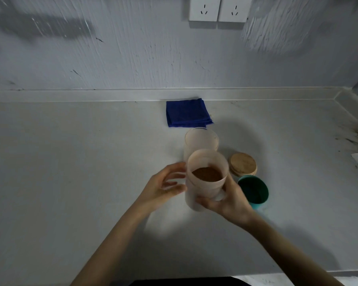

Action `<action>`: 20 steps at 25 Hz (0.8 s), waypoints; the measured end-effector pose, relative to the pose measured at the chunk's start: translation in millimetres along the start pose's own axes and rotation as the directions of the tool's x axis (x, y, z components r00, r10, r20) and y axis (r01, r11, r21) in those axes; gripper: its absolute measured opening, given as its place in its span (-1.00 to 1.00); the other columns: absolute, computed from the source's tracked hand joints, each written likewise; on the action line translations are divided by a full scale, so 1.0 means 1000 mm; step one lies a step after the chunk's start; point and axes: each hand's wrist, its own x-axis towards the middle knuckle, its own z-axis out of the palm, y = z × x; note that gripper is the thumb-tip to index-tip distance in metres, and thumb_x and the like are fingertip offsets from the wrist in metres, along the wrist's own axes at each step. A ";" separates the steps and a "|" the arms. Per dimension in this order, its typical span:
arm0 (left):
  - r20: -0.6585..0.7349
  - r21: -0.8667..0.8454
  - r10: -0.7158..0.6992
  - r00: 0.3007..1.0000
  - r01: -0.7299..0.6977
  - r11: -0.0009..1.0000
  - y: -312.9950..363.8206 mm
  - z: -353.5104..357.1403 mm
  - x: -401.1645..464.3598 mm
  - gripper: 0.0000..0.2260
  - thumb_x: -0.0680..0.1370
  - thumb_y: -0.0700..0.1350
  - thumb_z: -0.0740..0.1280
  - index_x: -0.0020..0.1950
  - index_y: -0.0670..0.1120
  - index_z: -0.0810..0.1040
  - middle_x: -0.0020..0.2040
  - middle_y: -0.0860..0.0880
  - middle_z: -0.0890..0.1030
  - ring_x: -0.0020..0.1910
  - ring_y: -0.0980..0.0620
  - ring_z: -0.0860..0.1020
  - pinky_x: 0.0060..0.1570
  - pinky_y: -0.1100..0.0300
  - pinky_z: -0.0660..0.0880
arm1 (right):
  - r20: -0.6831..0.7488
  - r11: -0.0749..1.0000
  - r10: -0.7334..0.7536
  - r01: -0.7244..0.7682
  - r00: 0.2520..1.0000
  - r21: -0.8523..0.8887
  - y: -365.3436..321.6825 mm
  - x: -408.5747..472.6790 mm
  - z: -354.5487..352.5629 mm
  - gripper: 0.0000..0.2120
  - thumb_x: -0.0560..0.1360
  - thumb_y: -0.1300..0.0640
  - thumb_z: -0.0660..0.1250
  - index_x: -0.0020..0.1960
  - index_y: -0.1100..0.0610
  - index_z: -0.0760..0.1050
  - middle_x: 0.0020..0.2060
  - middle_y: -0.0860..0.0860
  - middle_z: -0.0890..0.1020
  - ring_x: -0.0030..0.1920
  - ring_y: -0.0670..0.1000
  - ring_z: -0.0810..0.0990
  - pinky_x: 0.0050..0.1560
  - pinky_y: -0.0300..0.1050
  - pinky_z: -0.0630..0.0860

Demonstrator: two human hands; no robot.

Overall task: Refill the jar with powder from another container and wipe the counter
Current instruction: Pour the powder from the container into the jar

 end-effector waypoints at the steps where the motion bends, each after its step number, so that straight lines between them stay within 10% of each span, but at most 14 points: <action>1: -0.031 -0.007 0.016 0.999 -0.016 1.000 0.002 -0.003 0.005 -0.53 0.24 0.16 0.38 0.11 0.18 0.40 0.02 0.29 0.58 0.07 0.21 0.53 0.09 0.24 0.49 | -0.041 1.000 -0.020 0.019 0.999 -0.015 -0.007 0.002 -0.010 -0.30 0.19 0.13 0.55 0.13 -0.21 0.21 0.05 -0.27 0.45 0.08 -0.38 0.44 0.02 -0.53 0.36; 8: -0.123 0.149 0.031 0.992 -0.012 0.989 0.010 0.002 0.055 -0.08 0.29 -0.10 0.49 0.44 -0.04 -0.06 0.45 -0.04 0.13 0.29 0.19 0.14 0.21 0.30 0.19 | -0.194 0.930 -0.133 0.055 0.972 -0.364 -0.032 0.034 -0.076 -0.16 0.16 0.08 0.55 0.32 0.13 0.21 0.20 0.09 0.44 0.14 -0.03 0.40 0.14 -0.15 0.38; 16: -0.029 0.113 0.034 0.999 -0.031 0.993 0.000 0.018 0.101 0.03 0.20 0.03 0.50 0.42 -0.02 -0.15 0.42 -0.04 0.10 0.35 0.05 0.20 0.28 0.09 0.35 | -0.137 0.716 -0.199 0.049 0.970 -0.697 -0.015 0.076 -0.104 -0.10 0.10 0.12 0.61 0.33 0.16 0.26 0.19 0.26 0.42 0.09 0.29 0.46 0.11 0.20 0.46; 20: 0.006 0.027 0.059 0.998 -0.059 0.998 -0.003 0.023 0.105 -0.03 0.23 -0.09 0.54 0.39 0.02 -0.08 0.28 0.07 0.21 0.23 0.16 0.26 0.07 0.47 0.37 | -0.050 0.604 -0.265 0.125 0.963 -0.787 -0.013 0.084 -0.106 -0.13 0.06 0.14 0.62 0.29 0.22 0.32 0.10 0.29 0.47 -0.01 0.32 0.50 -0.03 0.14 0.50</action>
